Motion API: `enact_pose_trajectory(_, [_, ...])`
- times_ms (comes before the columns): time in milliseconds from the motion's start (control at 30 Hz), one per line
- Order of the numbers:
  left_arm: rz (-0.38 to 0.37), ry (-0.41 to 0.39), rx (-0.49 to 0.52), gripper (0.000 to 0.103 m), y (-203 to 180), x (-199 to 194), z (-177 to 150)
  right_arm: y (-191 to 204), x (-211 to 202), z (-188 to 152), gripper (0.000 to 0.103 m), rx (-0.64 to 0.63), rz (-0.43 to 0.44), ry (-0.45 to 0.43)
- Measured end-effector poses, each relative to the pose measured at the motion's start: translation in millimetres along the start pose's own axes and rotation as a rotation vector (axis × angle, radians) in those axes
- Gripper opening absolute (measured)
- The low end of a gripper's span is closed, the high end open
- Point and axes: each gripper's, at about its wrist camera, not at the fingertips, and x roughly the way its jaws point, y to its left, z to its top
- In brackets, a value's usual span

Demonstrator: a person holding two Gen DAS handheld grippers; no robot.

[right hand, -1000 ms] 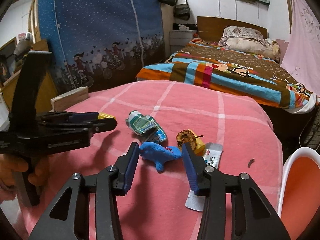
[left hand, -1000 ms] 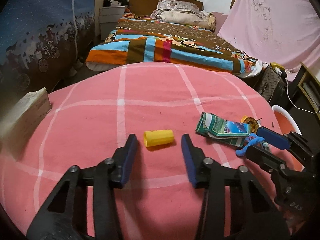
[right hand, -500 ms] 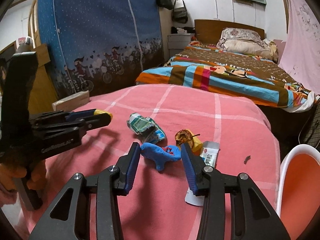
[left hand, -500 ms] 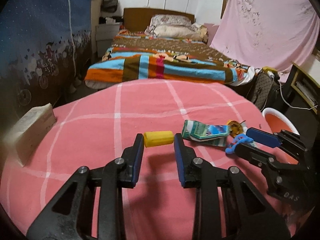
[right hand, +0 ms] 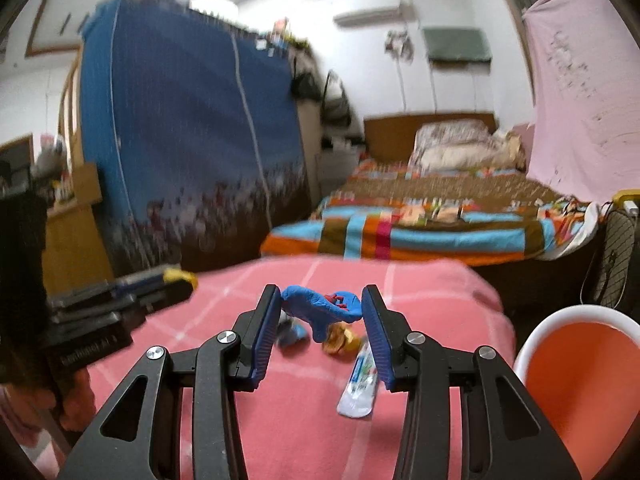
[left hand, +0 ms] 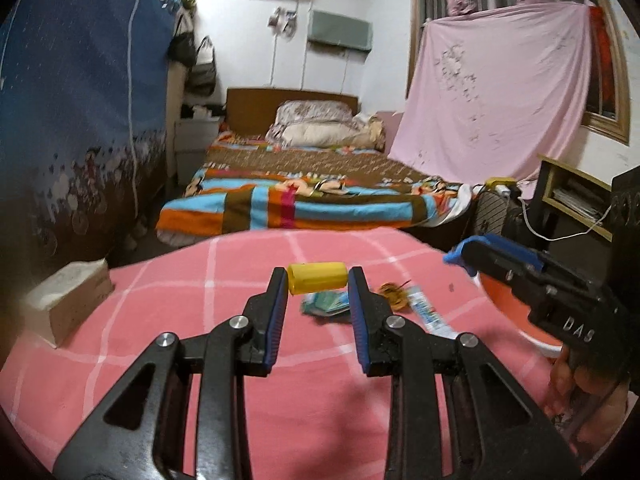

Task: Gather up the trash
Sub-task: 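Carry the sponge and fish over the orange basin and open both tools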

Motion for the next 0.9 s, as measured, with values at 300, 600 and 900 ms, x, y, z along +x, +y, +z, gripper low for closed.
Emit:
enact_pose_trajectory(300, [-0.070, -0.105, 0.078, 0.015, -47, -11, 11, -20, -50, 12, 0.040, -0.029, -0.112, -0.235])
enact_pose_trajectory(600, [-0.171, -0.154, 0.138, 0.015, -99, -10, 18, -65, -89, 13, 0.040, 0.027, -0.232, -0.293])
enact_pose_trajectory(900, [-0.296, -0.130, 0.159, 0.015, -148, 4, 16, -102, -116, 3, 0.040, 0.098, -0.351, -0.268])
